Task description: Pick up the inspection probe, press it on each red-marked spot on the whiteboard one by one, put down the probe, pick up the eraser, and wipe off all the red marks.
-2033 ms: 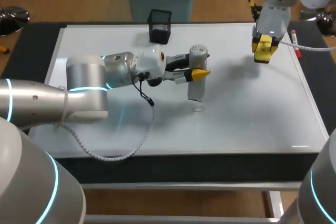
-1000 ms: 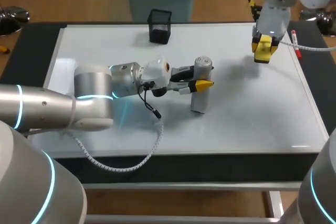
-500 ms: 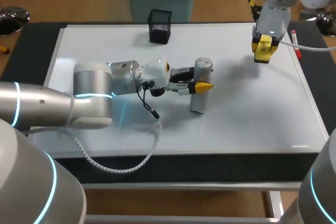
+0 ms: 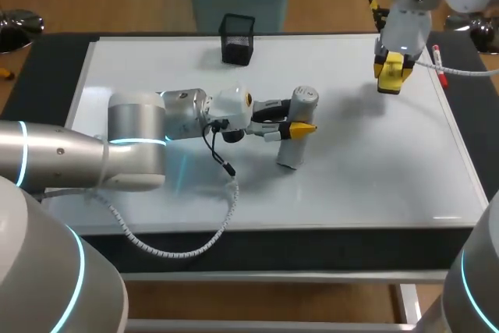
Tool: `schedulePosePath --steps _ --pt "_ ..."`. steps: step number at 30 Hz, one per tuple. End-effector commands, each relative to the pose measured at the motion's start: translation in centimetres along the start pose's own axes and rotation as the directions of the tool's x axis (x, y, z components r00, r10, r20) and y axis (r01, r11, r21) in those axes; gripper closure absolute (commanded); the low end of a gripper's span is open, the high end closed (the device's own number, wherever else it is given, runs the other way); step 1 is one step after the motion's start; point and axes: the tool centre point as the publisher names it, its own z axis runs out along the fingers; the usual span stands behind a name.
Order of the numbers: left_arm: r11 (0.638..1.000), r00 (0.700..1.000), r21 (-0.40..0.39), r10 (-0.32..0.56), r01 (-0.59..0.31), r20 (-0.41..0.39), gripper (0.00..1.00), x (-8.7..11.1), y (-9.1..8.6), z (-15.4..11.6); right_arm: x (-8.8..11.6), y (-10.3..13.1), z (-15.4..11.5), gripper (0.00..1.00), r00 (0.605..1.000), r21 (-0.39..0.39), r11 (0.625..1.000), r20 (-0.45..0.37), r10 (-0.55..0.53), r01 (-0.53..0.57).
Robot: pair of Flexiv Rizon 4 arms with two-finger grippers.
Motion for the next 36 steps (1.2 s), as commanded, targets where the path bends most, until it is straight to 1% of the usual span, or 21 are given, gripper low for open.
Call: schedulePosePath --steps 1,4,6,10,13,15,17,22,23,25,26,33,35,36 --pt "1.0 1.0 0.003 0.001 -0.001 -0.006 1.0 -0.1 -0.1 0.1 0.1 0.0 -0.1 1.0 1.0 0.002 1.0 -0.002 -0.002 0.002" --pt "1.0 1.0 0.006 0.011 -0.011 -0.011 1.0 0.0 -0.3 0.2 0.1 0.0 -0.1 1.0 1.0 0.002 1.0 -0.002 -0.002 0.002" --pt "1.0 1.0 0.022 0.022 -0.022 -0.014 1.0 0.1 -0.6 0.3 0.1 0.0 -0.1 1.0 1.0 0.002 1.0 -0.002 -0.002 0.002" --pt "0.996 0.997 0.062 0.073 -0.072 -0.01 1.0 0.4 -2.5 0.2 0.1 0.0 -0.1 1.0 1.0 0.002 1.0 -0.002 -0.002 0.002" --pt "0.989 0.993 0.089 0.116 -0.117 0.013 1.0 0.4 -4.1 -0.7 0.1 0.0 -0.1 1.0 1.0 0.002 1.0 -0.002 -0.002 0.002" --pt "0.988 0.991 0.075 0.135 -0.136 0.026 1.0 0.3 -4.6 -1.2 0.1 0.0 -0.1 1.0 1.0 0.002 1.0 -0.002 -0.002 0.002" --pt "0.984 0.987 0.084 0.151 -0.154 0.048 1.0 0.2 -5.4 -2.0 0.1 0.0 -0.1 1.0 1.0 0.002 1.0 -0.002 -0.002 0.002" --pt "0.978 0.976 0.053 0.194 -0.2 0.094 1.0 -0.1 -7.1 -3.8 0.1 0.0 -0.1 1.0 1.0 0.002 1.0 -0.002 -0.002 0.002" --pt "0.977 0.974 0.06 0.2 -0.207 0.108 1.0 -0.4 -7.5 -4.5 0.1 0.0 -0.1 1.0 1.0 0.002 1.0 -0.002 -0.002 0.002" --pt "0.976 0.971 0.052 0.202 -0.21 0.13 1.0 -0.8 -7.7 -5.6 0.1 0.0 -0.1 1.0 1.0 0.002 1.0 -0.002 -0.002 0.002" --pt "0.975 0.969 0.075 0.199 -0.211 0.144 1.0 -1.2 -7.8 -6.4 0.1 0.0 -0.1 1.0 1.0 0.002 1.0 -0.002 -0.002 0.002" --pt "0.972 0.958 0.059 0.214 -0.229 0.192 1.0 -3.1 -9.2 -9.8 0.1 0.0 -0.1 1.0 1.0 0.002 1.0 -0.002 -0.002 0.002" --pt "0.968 0.954 0.078 0.217 -0.237 0.206 1.0 -3.6 -9.5 -10.7 0.1 0.0 -0.1 1.0 1.0 0.002 1.0 -0.002 -0.002 0.002" --pt "0.969 0.951 0.058 0.221 -0.239 0.217 1.0 -4.0 -9.7 -11.5 0.1 0.0 -0.1 1.0 1.0 0.002 1.0 -0.002 -0.002 0.002"
